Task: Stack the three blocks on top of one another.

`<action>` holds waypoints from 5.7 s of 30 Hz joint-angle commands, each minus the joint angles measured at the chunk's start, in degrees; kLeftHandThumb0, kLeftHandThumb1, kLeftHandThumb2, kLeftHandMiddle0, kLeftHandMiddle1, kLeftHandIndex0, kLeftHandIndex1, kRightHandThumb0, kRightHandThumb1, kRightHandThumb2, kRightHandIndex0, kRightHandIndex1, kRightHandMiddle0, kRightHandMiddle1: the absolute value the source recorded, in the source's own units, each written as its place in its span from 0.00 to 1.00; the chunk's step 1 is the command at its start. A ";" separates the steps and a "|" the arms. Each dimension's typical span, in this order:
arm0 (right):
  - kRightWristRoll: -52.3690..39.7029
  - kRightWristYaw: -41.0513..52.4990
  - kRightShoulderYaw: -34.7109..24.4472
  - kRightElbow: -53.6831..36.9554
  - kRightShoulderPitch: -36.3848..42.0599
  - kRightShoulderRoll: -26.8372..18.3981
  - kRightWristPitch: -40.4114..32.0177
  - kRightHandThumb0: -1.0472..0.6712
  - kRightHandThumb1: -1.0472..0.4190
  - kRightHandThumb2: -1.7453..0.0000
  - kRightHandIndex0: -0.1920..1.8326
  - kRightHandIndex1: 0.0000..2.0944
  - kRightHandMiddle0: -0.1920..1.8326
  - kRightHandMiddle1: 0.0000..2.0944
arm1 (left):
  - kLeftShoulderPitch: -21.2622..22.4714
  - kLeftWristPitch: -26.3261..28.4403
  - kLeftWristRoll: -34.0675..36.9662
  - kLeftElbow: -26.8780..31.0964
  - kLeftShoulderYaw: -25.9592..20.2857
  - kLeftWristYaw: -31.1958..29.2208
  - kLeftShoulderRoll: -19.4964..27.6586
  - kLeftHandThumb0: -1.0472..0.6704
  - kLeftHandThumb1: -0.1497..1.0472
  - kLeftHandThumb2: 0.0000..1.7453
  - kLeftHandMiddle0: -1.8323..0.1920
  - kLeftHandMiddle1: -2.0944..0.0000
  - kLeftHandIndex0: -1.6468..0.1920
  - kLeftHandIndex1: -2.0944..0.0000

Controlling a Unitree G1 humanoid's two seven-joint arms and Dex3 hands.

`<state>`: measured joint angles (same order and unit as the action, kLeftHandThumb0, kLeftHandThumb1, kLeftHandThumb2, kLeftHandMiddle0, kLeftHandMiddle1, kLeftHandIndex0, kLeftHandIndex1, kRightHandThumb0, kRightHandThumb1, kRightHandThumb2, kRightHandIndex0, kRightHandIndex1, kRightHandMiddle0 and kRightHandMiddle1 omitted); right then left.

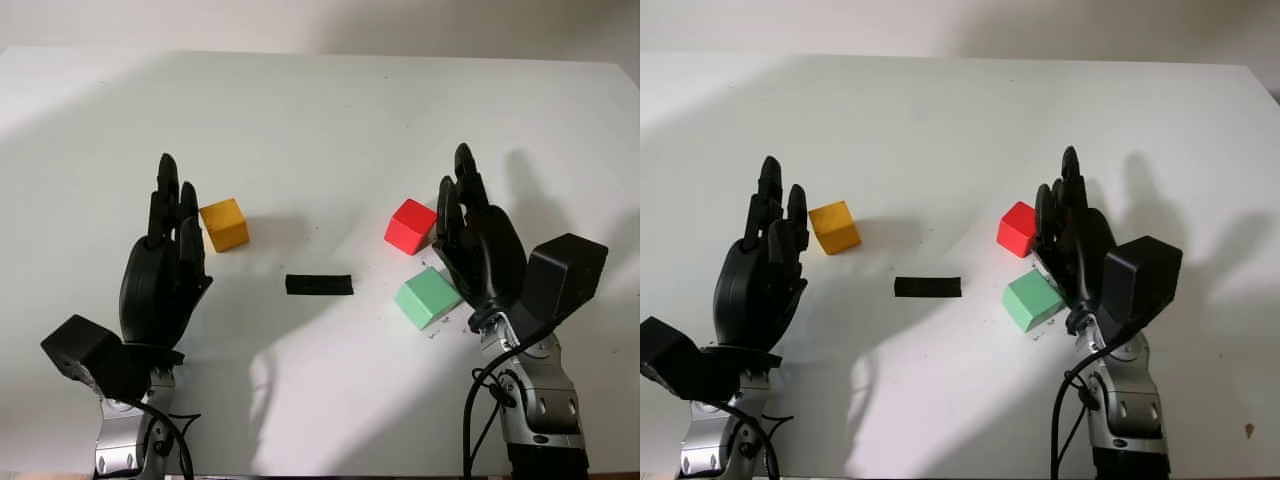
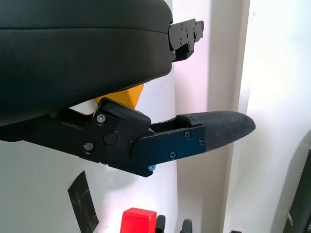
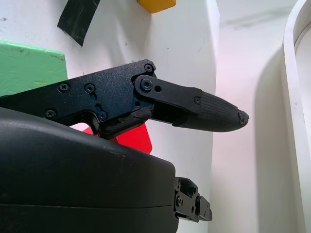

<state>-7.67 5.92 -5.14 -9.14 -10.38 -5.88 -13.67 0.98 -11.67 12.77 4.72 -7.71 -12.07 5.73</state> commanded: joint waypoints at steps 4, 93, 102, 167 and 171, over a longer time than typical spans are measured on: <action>-0.03 -0.33 0.55 -1.95 0.96 0.24 -1.27 0.20 0.00 0.60 0.00 0.00 0.00 0.00 | -2.10 2.05 0.18 3.68 0.03 0.08 0.53 0.15 1.00 0.36 1.00 1.00 1.00 1.00; 61.47 -5.86 35.04 58.51 -49.53 -40.93 65.94 0.38 0.10 0.97 0.16 0.03 0.38 0.35 | 1.12 2.89 1.86 0.43 -2.43 -2.18 2.91 0.17 1.00 0.35 1.00 1.00 1.00 1.00; 62.59 -7.73 35.37 59.01 -50.16 -41.14 65.88 0.39 0.08 0.97 0.19 0.03 0.33 0.62 | 0.91 3.08 1.94 0.71 -2.23 -2.12 2.71 0.17 1.00 0.34 1.00 1.00 1.00 1.00; 23.66 41.90 28.88 51.02 -50.42 -21.64 56.94 0.38 0.09 0.97 0.16 0.02 0.31 0.66 | -1.56 1.85 1.46 2.70 -1.43 -0.40 1.88 0.20 1.00 0.34 1.00 1.00 1.00 1.00; 24.85 41.27 29.19 52.06 -50.34 -21.23 58.69 0.36 0.08 0.97 0.16 0.02 0.31 0.66 | -1.83 2.36 1.21 3.20 -1.28 -0.16 1.90 0.19 1.00 0.34 1.00 1.00 1.00 1.00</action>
<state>16.88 47.52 23.99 42.70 -60.99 -27.28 44.35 -0.07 -9.44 14.20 6.89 -8.99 -12.27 7.55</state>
